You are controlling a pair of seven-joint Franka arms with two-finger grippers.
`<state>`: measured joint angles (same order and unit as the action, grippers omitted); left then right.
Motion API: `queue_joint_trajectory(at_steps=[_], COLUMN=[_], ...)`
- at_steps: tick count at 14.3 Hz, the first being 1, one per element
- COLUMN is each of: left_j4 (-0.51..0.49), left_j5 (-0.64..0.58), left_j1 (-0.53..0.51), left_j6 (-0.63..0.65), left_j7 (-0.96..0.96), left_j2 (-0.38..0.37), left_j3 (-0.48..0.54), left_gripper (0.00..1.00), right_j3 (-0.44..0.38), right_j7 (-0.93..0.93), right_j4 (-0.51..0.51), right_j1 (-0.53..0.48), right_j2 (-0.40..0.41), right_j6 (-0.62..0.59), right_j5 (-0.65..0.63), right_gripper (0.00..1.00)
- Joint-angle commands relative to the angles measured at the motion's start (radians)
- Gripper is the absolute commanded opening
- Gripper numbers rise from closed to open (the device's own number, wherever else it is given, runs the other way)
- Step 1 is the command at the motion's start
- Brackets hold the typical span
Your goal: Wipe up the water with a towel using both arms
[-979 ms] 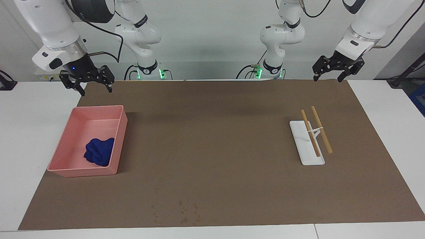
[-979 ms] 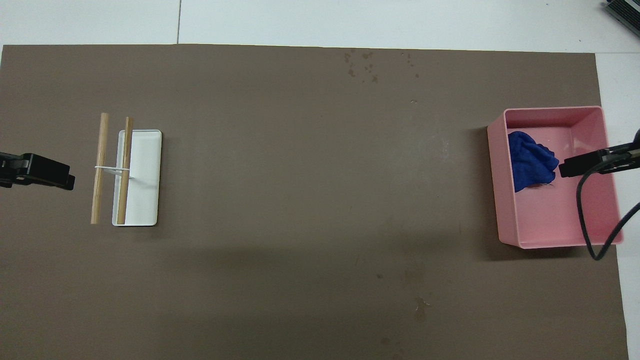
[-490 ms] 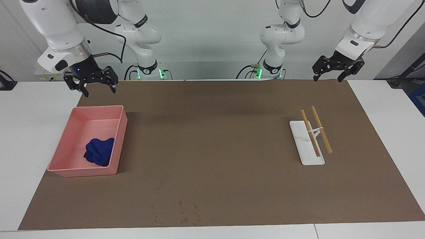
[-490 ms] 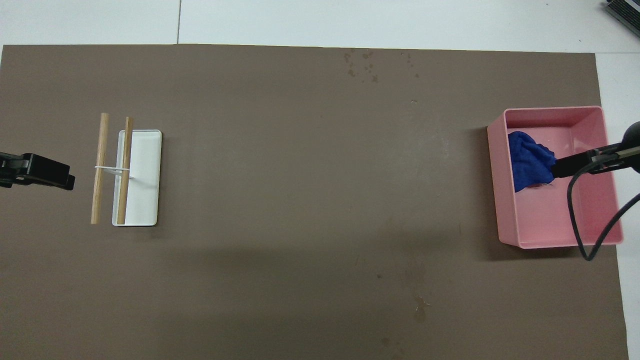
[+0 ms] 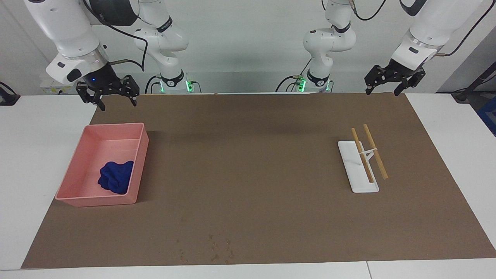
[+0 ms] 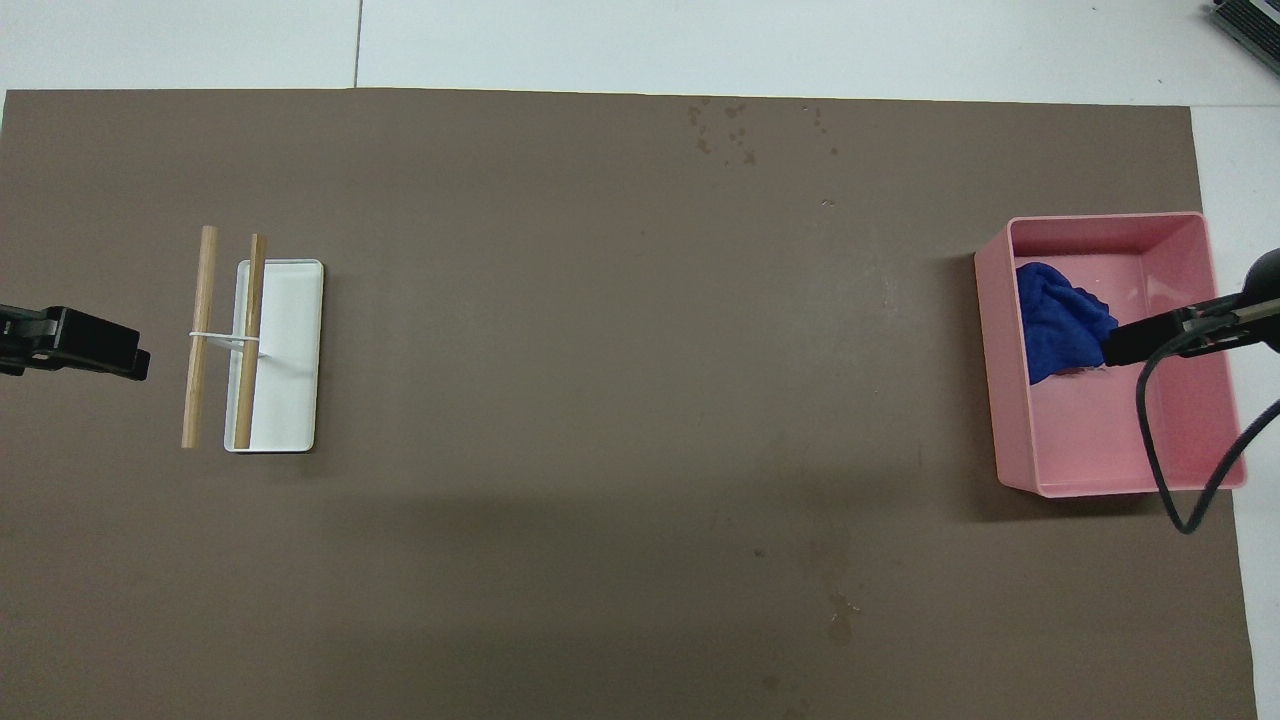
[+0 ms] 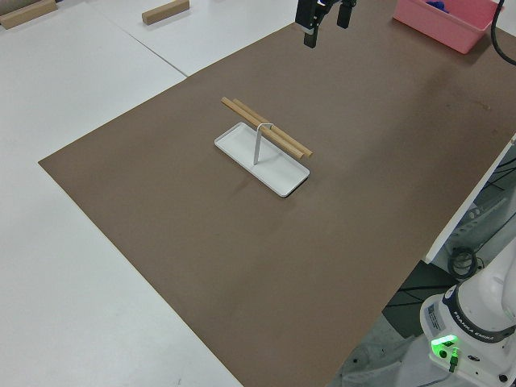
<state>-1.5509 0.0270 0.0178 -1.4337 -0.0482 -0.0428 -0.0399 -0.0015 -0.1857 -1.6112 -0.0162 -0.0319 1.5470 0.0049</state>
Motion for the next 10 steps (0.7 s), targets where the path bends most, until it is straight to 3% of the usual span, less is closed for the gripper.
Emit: queue_joint_trajectory(at_steps=[1,10], left_j4=[-0.025,-0.025], left_j5=[-0.013,-0.013], left_j1=[0.005,0.005], left_j6=[-0.002,-0.002], left_j7=[0.001,0.001], left_j2=[-0.023,-0.023], left_j3=[0.005,0.005], left_gripper=[1.0,1.0], right_j3=[-0.003,-0.003], right_j7=[0.012,0.014], right_j4=[0.022,0.011], right_j1=[0.009,0.01], right_j2=[-0.003,-0.002], right_j6=[-0.03,-0.027], right_j5=[-0.011,-0.011], right_gripper=[1.0,1.0])
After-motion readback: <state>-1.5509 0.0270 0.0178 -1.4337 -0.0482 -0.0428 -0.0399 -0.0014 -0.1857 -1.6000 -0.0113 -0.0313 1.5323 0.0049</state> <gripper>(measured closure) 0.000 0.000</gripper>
